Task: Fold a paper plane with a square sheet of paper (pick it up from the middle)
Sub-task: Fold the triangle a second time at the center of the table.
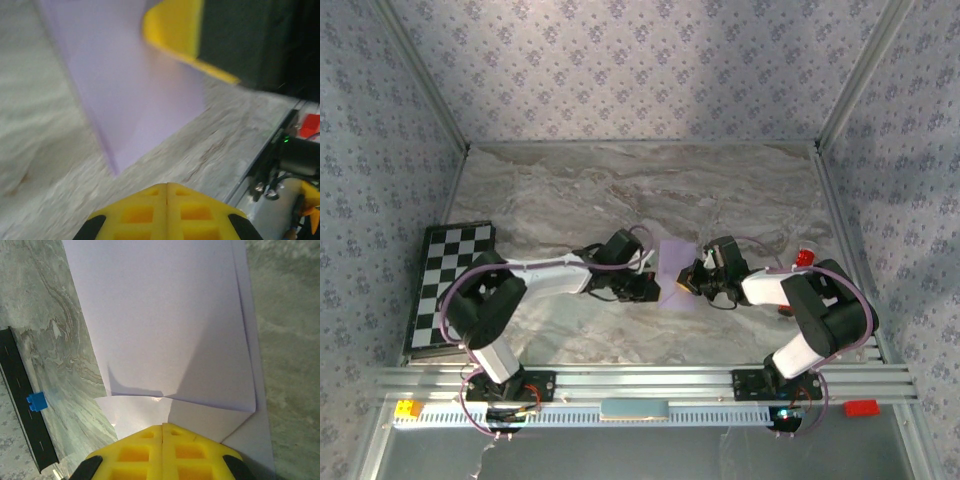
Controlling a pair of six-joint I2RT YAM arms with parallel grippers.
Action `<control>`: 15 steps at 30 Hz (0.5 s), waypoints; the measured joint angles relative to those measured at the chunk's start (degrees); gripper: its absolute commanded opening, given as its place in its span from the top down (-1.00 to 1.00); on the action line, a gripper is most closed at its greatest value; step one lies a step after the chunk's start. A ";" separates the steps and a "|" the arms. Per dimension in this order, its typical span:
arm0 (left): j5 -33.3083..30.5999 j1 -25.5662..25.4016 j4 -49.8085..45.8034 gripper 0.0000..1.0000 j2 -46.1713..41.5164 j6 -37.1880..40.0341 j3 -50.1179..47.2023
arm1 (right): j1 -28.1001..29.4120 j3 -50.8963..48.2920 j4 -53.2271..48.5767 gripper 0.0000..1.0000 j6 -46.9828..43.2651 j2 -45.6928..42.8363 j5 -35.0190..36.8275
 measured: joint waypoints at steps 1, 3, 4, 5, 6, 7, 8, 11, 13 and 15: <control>0.24 0.02 0.37 1.00 1.38 -0.02 1.86 | -0.04 0.00 0.00 1.00 0.00 -0.02 0.00; 0.39 0.04 1.03 1.00 3.89 0.00 4.59 | -0.04 0.00 0.00 1.00 0.00 -0.02 0.00; 0.37 0.04 1.18 1.00 5.16 0.00 5.62 | -0.04 -0.02 0.00 1.00 0.00 -0.02 0.00; 0.33 0.04 1.16 1.00 6.14 0.02 6.25 | -0.04 -0.02 0.00 1.00 0.00 -0.02 0.00; 0.33 0.04 1.03 1.00 7.37 0.09 6.91 | -0.04 -0.02 0.00 1.00 0.00 -0.02 0.00; 0.33 0.04 0.94 1.00 8.41 0.20 7.30 | -0.04 -0.02 0.00 1.00 0.00 -0.02 -0.02; 0.33 0.04 0.87 1.00 9.31 0.24 7.39 | -0.04 -0.02 0.00 1.00 0.00 -0.02 -0.02; 0.28 0.04 -0.31 1.00 10.95 0.52 6.78 | -0.04 -0.02 0.02 1.00 0.00 -0.02 -0.04; 0.26 0.04 -0.57 1.00 11.08 0.87 5.40 | -0.07 -0.02 0.02 1.00 0.00 -0.02 -0.11; 0.55 0.15 0.63 1.00 10.97 1.14 4.44 | -0.11 0.00 -0.02 1.00 -0.20 -0.07 -0.26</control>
